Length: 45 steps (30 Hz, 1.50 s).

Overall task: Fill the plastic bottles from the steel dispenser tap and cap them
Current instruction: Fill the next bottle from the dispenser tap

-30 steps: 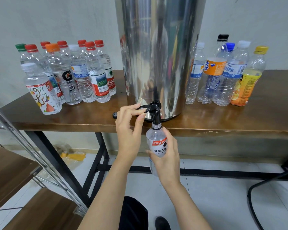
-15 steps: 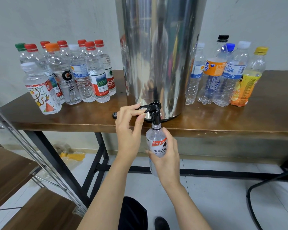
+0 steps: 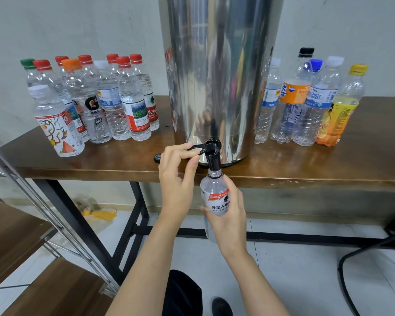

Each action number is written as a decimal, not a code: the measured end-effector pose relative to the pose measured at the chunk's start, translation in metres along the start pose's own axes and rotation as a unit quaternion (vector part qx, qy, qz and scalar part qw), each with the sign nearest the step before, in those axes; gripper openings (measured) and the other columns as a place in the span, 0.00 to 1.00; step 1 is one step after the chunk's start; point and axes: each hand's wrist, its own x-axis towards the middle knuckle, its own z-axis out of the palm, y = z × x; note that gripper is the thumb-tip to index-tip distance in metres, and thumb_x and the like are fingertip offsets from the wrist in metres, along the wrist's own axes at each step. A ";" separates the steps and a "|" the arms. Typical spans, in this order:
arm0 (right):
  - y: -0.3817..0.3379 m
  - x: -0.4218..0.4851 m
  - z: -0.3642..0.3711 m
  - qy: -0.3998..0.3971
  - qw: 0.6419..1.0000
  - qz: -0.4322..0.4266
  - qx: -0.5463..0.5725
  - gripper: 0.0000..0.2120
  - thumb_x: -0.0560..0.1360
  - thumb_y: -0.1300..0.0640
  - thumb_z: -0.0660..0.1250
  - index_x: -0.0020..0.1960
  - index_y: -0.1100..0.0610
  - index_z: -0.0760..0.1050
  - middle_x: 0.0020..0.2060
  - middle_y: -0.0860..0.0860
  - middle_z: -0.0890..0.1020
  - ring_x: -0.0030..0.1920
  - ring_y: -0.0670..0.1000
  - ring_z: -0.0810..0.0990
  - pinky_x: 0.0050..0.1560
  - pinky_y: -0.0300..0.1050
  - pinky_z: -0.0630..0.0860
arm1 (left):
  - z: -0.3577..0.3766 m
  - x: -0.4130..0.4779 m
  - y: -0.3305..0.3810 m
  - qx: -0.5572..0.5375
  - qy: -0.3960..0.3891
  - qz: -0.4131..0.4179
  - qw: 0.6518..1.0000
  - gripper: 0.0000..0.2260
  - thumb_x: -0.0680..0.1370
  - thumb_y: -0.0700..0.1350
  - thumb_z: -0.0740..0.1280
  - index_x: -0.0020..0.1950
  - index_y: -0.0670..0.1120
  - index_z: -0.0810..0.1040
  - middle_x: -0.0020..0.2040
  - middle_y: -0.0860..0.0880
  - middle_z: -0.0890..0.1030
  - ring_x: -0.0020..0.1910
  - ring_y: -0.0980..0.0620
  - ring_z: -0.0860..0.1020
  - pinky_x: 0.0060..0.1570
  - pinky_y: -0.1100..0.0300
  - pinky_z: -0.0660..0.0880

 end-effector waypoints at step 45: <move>-0.005 0.000 0.000 -0.008 1.000 0.011 0.006 0.43 0.68 0.63 0.79 0.68 0.33 0.59 0.64 0.37 0.69 0.61 0.27 0.67 0.52 0.20 0.66 | -0.024 0.013 0.000 0.126 -0.097 0.077 0.984 0.08 0.81 0.48 0.62 0.58 0.58 0.77 0.62 0.59 0.76 0.64 0.56 0.71 0.64 0.50 0.68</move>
